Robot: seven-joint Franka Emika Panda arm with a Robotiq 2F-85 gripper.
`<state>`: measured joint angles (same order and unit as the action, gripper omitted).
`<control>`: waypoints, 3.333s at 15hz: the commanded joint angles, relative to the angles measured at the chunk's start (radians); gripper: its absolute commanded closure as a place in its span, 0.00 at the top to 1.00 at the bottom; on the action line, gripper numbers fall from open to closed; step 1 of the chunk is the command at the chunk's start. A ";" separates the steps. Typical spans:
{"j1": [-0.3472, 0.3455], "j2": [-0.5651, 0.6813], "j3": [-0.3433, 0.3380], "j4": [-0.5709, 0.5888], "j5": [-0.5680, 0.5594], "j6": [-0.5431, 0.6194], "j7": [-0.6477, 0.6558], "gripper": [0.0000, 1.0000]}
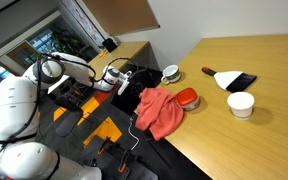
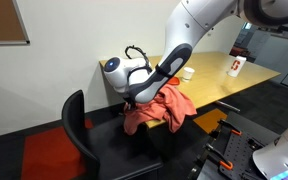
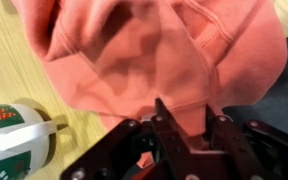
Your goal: Hang the peach sweatshirt on the backrest of the black chair
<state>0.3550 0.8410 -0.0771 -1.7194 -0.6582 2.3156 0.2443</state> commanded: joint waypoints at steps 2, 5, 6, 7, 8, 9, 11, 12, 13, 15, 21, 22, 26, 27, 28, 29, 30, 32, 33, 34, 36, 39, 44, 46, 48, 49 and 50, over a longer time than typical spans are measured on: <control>0.022 -0.039 -0.004 -0.016 -0.007 -0.025 0.045 0.01; 0.018 -0.093 0.021 -0.050 0.024 -0.028 0.059 0.03; 0.019 -0.111 0.028 -0.059 0.032 -0.027 0.063 0.03; 0.019 -0.134 0.038 -0.069 0.045 -0.026 0.062 0.03; 0.017 -0.153 0.050 -0.074 0.059 -0.025 0.056 0.03; 0.016 -0.172 0.061 -0.076 0.075 -0.024 0.051 0.03; 0.020 -0.197 0.078 -0.066 0.105 -0.021 0.049 0.03; 0.022 -0.207 0.087 -0.059 0.118 -0.017 0.044 0.03; 0.026 -0.212 0.095 -0.046 0.130 -0.013 0.039 0.03; 0.038 -0.223 0.108 -0.021 0.143 -0.010 0.034 0.03; 0.074 -0.201 0.133 0.117 0.154 0.000 0.017 0.03; 0.080 -0.188 0.136 0.151 0.155 -0.003 0.010 0.03; 0.097 -0.130 0.145 0.280 0.154 0.003 -0.026 0.03; 0.103 -0.109 0.146 0.316 0.154 0.007 -0.038 0.03; 0.108 -0.091 0.147 0.349 0.156 0.011 -0.045 0.03; 0.114 -0.069 0.150 0.387 0.160 0.015 -0.059 0.03; 0.123 -0.050 0.150 0.424 0.161 0.019 -0.065 0.03; 0.141 -0.016 0.150 0.492 0.163 0.025 -0.081 0.03; 0.148 0.001 0.150 0.524 0.166 0.029 -0.092 0.03; 0.158 0.017 0.150 0.558 0.170 0.030 -0.101 0.03; 0.175 0.049 0.150 0.621 0.179 0.035 -0.120 0.03; 0.197 0.089 0.150 0.702 0.198 0.048 -0.146 0.03; 0.213 0.125 0.172 0.810 0.195 0.037 -0.182 0.03; 0.209 0.130 0.195 0.828 0.203 0.035 -0.204 0.03; 0.211 0.107 0.181 0.766 0.187 0.028 -0.164 0.12; 0.211 0.108 0.185 0.771 0.187 0.028 -0.164 0.12; 0.211 0.110 0.186 0.773 0.187 0.028 -0.165 0.12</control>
<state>0.5661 0.9510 0.1094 -0.9465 -0.4715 2.3435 0.0798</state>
